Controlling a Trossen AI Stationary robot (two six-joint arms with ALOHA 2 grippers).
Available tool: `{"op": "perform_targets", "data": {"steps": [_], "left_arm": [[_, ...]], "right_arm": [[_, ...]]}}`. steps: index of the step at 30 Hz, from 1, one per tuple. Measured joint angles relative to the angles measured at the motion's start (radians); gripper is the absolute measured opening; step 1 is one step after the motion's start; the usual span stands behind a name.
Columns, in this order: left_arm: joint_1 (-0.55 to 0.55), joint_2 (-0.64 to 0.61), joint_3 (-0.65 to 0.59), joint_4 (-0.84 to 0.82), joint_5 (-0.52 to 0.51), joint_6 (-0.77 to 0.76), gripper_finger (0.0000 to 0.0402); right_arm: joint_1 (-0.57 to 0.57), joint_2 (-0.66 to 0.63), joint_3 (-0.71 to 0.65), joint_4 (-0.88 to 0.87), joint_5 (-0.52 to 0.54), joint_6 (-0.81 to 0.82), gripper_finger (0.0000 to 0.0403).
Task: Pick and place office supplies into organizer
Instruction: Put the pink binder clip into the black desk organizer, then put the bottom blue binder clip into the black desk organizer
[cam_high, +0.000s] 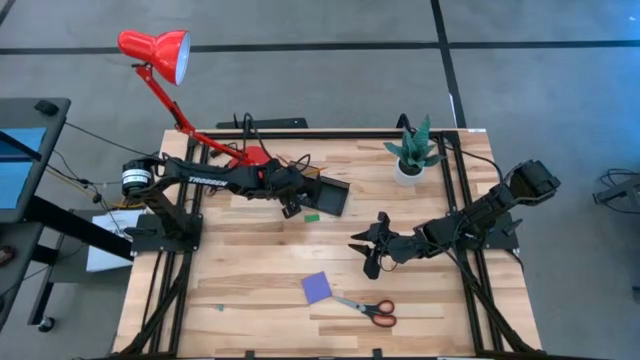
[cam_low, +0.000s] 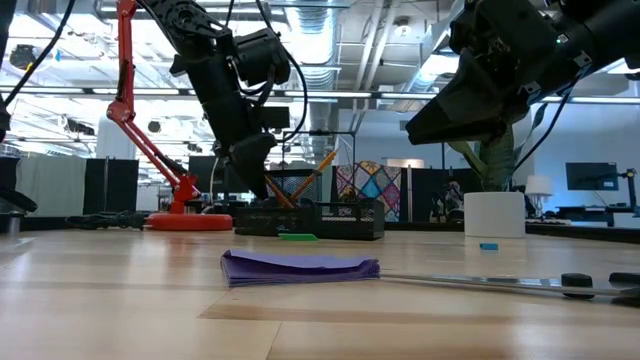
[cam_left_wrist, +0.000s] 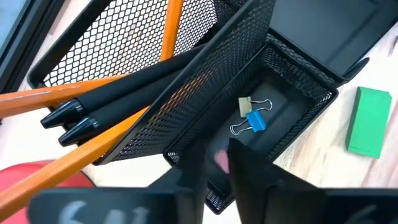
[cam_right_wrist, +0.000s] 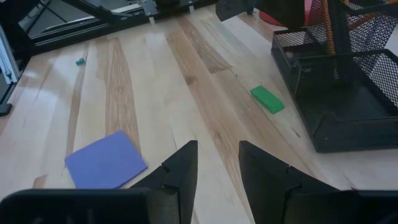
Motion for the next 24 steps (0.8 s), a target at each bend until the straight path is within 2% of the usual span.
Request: {"op": "perform_targets", "data": {"steps": [6, 9, 14, 24], "left_arm": [[0.000, 0.000, 0.000, -0.001, -0.001, -0.015, 0.0107], [-0.004, -0.004, 0.000, -0.018, 0.076, -0.021, 0.0115], [-0.016, -0.010, 0.092, -0.147, 0.205, -0.031, 0.0105], [-0.135, -0.011, 0.300, -0.502, 0.214, -0.053, 0.0069]], "right_arm": [[0.000, 0.000, 0.000, 0.000, 0.000, 0.000, 0.0111], [0.000, 0.000, 0.000, 0.000, 0.000, 0.000, 0.0111], [-0.001, 0.000, 0.000, 0.000, 0.000, 0.000, 0.0111], [-0.006, 0.000, 0.001, -0.038, 0.008, 0.000, 0.0111]]}}
